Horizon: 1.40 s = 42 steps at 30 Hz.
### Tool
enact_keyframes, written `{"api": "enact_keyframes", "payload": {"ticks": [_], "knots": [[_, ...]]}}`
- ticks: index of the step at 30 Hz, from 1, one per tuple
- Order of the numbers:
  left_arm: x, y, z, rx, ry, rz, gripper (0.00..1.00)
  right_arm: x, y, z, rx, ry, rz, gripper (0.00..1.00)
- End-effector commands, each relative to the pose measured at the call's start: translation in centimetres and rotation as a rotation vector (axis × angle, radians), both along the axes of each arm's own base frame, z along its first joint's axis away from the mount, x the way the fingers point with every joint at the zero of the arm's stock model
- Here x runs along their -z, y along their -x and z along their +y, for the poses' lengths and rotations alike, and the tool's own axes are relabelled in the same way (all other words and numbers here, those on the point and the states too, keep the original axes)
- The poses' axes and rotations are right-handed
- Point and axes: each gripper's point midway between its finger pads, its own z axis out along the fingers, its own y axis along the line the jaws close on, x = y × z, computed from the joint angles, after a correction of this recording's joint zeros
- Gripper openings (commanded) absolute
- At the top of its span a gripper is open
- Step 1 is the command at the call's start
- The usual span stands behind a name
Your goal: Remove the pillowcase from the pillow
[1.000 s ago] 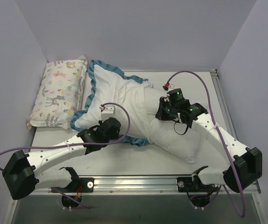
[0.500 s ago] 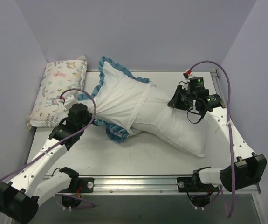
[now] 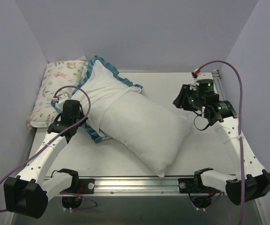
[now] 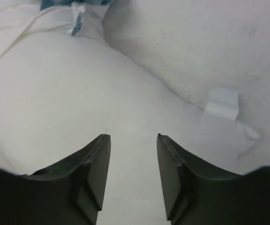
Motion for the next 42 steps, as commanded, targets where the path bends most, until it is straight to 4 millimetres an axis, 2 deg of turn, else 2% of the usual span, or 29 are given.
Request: {"api": "enact_keyframes", "payload": {"ticks": [1,2,4,5,7,8,9,10,11,12,13,14,17,21,25,26,28,30,32,33,35,36,37,40,41,42], "knots": [[-0.3,-0.5,-2.8,0.101,-0.016,-0.04,0.0,-1.2,2.2,3.7,-0.167,0.116,-0.113,0.49],[-0.1,-0.4,-3.2,0.11,-0.017,-0.036,0.0,-1.5,3.5,5.9,-0.257,0.142,-0.145,0.68],[0.2,-0.1,-4.1,0.139,-0.018,-0.037,0.0,-1.8,4.3,8.0,-0.337,0.169,-0.192,0.78],[0.3,0.1,-4.3,0.147,-0.018,-0.037,0.0,-1.7,5.4,9.9,-0.393,0.207,-0.222,0.85],[0.1,0.1,-4.8,0.161,-0.012,-0.047,0.0,-1.6,6.4,12.2,-0.466,0.265,-0.271,0.89],[-0.1,0.1,-5.1,0.171,-0.009,-0.052,0.0,-0.9,6.2,13.1,-0.463,0.329,-0.282,0.95],[-0.1,0.2,-5.3,0.178,-0.007,-0.051,0.0,-1.0,7.8,15.7,-0.549,0.371,-0.327,0.98],[-0.2,0.2,-5.5,0.183,-0.004,-0.055,0.0,-0.8,8.0,16.8,-0.567,0.412,-0.345,0.99],[-0.4,0.3,-5.9,0.194,0.004,-0.061,0.0,1.1,7.7,18.2,-0.589,0.49,-0.327,1.0],[-0.7,0.4,-6.3,0.206,0.016,-0.068,0.0,1.0,7.8,19.2,-0.588,0.557,-0.362,1.0],[-0.9,0.5,-6.5,0.215,0.023,-0.075,0.0,1.8,7.6,19.9,-0.598,0.599,-0.357,1.0],[-1.1,0.6,-6.8,0.223,0.032,-0.08,0.0,4.0,7.2,20.6,-0.61,0.665,-0.328,1.0],[-2.0,1.3,-8.6,0.276,0.05,-0.103,0.0,6.3,6.7,21.4,-0.597,0.75,-0.311,1.0],[-2.2,2.7,-11.5,0.34,0.063,-0.117,0.0,7.6,6.4,21.6,-0.584,0.758,-0.313,1.0],[-2.4,3.2,-12.7,0.359,0.057,-0.121,0.0,8.9,5.8,20.5,-0.541,0.835,-0.307,1.0],[-2.5,3.3,-12.7,0.357,0.056,-0.125,0.0,9.9,5.4,19.9,-0.523,0.862,-0.288,1.0],[-3.1,3.2,-12.1,0.333,0.048,-0.14,0.0,11.2,4.9,19.1,-0.503,0.875,-0.254,0.91],[-4.2,3.1,-11.5,0.319,0.026,-0.156,0.0,13.0,4.1,17.2,-0.454,0.878,-0.193,0.45],[-5.5,2.8,-11.1,0.309,0.003,-0.174,0.0,14.1,3.6,15.3,-0.408,0.89,-0.154,0.06],[-5.9,2.7,-10.9,0.305,-0.006,-0.18,0.0,15.1,3.0,13.3,-0.357,0.899,-0.109,0.0],[-6.7,2.3,-10.3,0.281,-0.021,-0.19,0.0,14.9,2.6,10.9,-0.293,0.894,-0.073,0.0],[-6.6,2.2,-9.7,0.264,-0.04,-0.181,0.0,15.2,2.3,9.0,-0.239,0.881,-0.04,0.0],[-6.8,1.9,-9.3,0.251,-0.042,-0.182,0.0,14.2,2.1,7.9,-0.197,0.844,-0.042,0.0],[-6.4,0.9,-6.4,0.166,-0.037,-0.167,0.0,13.0,1.8,4.5,-0.095,0.757,0.007,0.0],[-6.1,0.6,-6.0,0.162,-0.026,-0.162,0.0,11.5,2.0,3.7,-0.067,0.725,-0.006,0.0],[-5.4,-0.1,-3.9,0.101,-0.035,-0.144,0.0,10.8,1.8,2.4,-0.024,0.71,0.001,0.0]]}}
